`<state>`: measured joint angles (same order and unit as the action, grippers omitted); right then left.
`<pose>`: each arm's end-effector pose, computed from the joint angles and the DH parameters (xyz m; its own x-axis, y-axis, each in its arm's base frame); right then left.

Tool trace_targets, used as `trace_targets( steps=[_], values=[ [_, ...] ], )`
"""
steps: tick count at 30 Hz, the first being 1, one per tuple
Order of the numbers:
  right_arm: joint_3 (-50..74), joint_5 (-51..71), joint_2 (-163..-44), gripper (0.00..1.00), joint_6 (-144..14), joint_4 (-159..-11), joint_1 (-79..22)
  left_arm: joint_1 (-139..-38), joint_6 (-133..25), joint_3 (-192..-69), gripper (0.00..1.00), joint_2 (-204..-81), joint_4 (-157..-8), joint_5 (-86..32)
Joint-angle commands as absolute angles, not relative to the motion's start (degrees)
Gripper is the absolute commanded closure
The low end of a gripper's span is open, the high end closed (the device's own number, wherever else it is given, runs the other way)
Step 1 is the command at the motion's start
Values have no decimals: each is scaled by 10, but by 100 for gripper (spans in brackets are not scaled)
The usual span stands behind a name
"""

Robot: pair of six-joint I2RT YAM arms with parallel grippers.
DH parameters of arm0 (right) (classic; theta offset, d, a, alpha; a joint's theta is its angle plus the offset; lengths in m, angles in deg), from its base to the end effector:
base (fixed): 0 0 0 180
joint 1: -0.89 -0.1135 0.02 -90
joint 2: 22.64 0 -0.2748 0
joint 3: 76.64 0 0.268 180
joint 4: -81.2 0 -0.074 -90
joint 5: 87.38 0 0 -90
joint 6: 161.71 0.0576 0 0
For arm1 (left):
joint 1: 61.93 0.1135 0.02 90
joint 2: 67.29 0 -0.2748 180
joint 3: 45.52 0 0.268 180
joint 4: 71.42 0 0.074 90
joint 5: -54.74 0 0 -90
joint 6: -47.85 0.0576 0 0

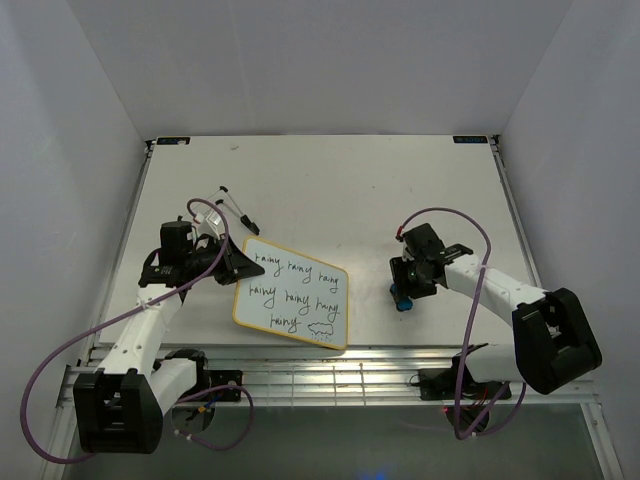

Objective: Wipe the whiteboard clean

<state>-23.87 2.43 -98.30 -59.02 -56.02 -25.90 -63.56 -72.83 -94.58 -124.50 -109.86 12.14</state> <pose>0.2260 0.1139 0.1556 -0.8923 -0.2044 -0.4026 -0.2598 0.9617 0.0876 0.2128 -0.0485 0.2244 -0.8923 -0.3201 -0.3182 0.0809 0.5801 -0.8105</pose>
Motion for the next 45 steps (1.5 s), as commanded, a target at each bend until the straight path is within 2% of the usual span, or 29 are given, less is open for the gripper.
trace_targets(
  steps=[1,5,10,13,20,27,31,37,45],
  values=[
    [-230,-8,-988,49,-594,-585,-270,-638,-704,-943,100,-1232,-1089,107],
    [-227,-7,-996,66,-594,-589,-276,-638,-708,-940,100,-1241,-1089,100],
    [-227,7,-985,74,-595,-595,-278,-638,-704,-945,100,-1247,-1086,93],
    [-227,8,-964,84,-593,-597,-278,-638,-704,-942,100,-1245,-1074,88],
    [-208,20,-892,87,-591,-577,-278,-638,-697,-941,100,-1247,-1058,104],
    [-199,187,-847,91,-577,-626,-284,-638,-699,-933,100,-1224,-1051,96],
    [-189,241,-850,92,-550,-726,-349,-638,-699,-932,100,-1229,-1051,97],
    [-130,180,-903,92,-559,-826,-473,-639,-702,-924,100,-1233,-1043,102],
    [12,176,-1056,92,-627,-831,-528,-638,-700,-919,100,-1237,-1032,125]
  ],
)
